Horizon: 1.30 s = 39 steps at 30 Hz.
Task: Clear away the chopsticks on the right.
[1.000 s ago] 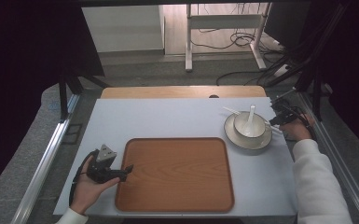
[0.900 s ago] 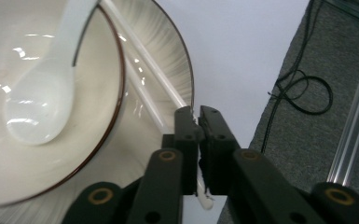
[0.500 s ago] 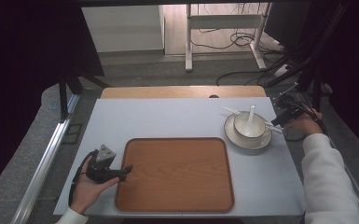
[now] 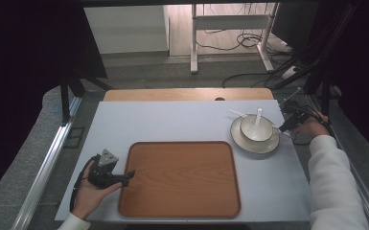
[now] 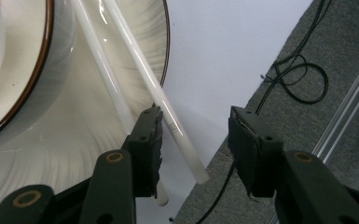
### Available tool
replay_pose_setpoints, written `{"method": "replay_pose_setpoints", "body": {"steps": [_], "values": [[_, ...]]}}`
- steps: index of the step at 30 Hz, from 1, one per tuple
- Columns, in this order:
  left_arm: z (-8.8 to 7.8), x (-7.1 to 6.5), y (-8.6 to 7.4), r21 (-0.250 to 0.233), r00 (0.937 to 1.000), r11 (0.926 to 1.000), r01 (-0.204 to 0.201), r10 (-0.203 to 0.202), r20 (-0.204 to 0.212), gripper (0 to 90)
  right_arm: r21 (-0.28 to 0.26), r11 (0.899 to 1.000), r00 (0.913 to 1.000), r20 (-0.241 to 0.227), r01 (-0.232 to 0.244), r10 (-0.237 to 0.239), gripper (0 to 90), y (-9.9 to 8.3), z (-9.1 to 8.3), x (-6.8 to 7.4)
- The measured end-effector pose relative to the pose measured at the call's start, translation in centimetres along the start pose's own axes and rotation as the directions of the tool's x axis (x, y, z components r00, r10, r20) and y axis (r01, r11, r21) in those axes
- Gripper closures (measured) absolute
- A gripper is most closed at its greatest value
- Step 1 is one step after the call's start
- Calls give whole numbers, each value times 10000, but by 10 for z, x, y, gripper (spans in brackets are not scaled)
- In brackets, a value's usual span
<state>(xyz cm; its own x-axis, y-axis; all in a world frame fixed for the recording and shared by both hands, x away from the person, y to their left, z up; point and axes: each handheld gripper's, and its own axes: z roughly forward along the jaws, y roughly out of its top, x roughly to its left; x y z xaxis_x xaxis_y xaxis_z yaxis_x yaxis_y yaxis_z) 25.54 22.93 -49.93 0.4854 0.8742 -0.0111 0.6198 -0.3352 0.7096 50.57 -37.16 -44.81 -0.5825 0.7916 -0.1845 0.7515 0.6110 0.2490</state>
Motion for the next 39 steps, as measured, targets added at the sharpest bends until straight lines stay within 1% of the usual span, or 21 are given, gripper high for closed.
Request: {"method": "replay_pose_setpoints", "body": {"steps": [3, 8, 10, 13, 16, 17, 18, 21, 24, 25, 26, 27, 28, 29, 31, 32, 34, 35, 36, 38, 39], "values": [[0, 0, 0, 9, 10000, 10000, -16, 16, 9, 185, 105, 9998, 9999, 71, 155, -155, 578, 1, 2, 1], [1, 0, -1, 45, 10000, 10000, -16, 16, 18, 186, 267, 9990, 9994, -54, 352, -350, 602, 2, 8, 0], [1, 0, -1, 71, 10000, 10000, -36, 36, 6, 186, 394, 9980, 9988, 17, 492, -493, 624, 2, 12, 1], [2, 0, -1, 79, 10000, 10000, -51, 51, 11, 186, 515, 9956, 9970, -27, 780, -780, 658, 2, 15, 1], [2, 0, -1, 95, 10000, 10000, -20, 20, 10, 186, 468, 9947, 9958, -63, 911, -909, 705, 2, 16, 1], [2, 1, -2, 115, 10000, 9999, -31, 31, 0, 186, 468, 9947, 9958, -63, 911, -909, 705, 2, 16, 1], [3, 1, -2, 135, 10000, 9999, -22, 22, -10, 186, 414, 9936, 9945, -80, 1047, -1044, 739, 2, 15, 1], [3, 0, -2, 147, 10000, 9999, -51, 52, -17, 187, 446, 9913, 9920, -316, 1239, -1226, 765, 1, 16, 0], [4, 0, -2, 166, 10000, 9998, -68, 69, -30, 187, 454, 9890, 9897, -337, 1408, -1394, 784, 0, 16, 0], [4, 1, -2, 210, 9999, 9997, -116, 117, -34, 187, 438, 9891, 9895, -404, 1407, -1390, 797, 0, 16, 1], [4, 1, -2, 191, 10000, 9998, -69, 70, -49, 187, 434, 9872, 9875, -422, 1537, -1519, 823, -1, 15, 1], [3, 1, -2, 218, 9999, 9997, -84, 85, -54, 187, 423, 9868, 9872, -373, 1566, -1551, 823, -1, 15, 1], [3, 1, -2, 218, 9999, 9997, -84, 85, -54, 187, 423, 9868, 9872, -373, 1566, -1551, 823, -1, 15, 1], [3, 1, -2, 162, 10000, 9999, -37, 39, -74, 187, 356, 9879, 9884, -227, 1511, -1504, 828, -2, 15, 1], [3, 1, -2, 151, 10000, 9999, -37, 38, -67, 187, 412, 9872, 9879, -284, 1538, -1527, 830, -3, 15, 1], [3, 1, -2, 148, 10000, 9999, -34, 35, -66, 187, 444, 9870, 9880, -182, 1544, -1537, 832, -4, 15, 1], [3, 1, -2, 144, 10000, 9999, -27, 28, -61, 187, 390, 9884, 9890, -199, 1470, -1463, 833, -5, 14, 0], [3, 1, -2, 148, 10000, 9999, -21, 22, -58, 187, 255, 9907, 9911, -70, 1334, -1333, 836, -7, 12, -1], [3, 1, -2, 145, 10000, 9999, -3, 4, -53, 187, 241, 9925, 9928, -88, 1195, -1194, 836, -8, 11, -2], [3, 1, -2, 143, 10000, 9999, 8, -8, -43, 187, 142, 9947, 9947, 138, 1018, -1020, 837, -9, 7, -3], [3, 1, -2, 143, 10000, 9999, 8, -8, -43, 187, 142, 9947, 9947, 138, 1018, -1020, 837, -9, 7, -3]]}}
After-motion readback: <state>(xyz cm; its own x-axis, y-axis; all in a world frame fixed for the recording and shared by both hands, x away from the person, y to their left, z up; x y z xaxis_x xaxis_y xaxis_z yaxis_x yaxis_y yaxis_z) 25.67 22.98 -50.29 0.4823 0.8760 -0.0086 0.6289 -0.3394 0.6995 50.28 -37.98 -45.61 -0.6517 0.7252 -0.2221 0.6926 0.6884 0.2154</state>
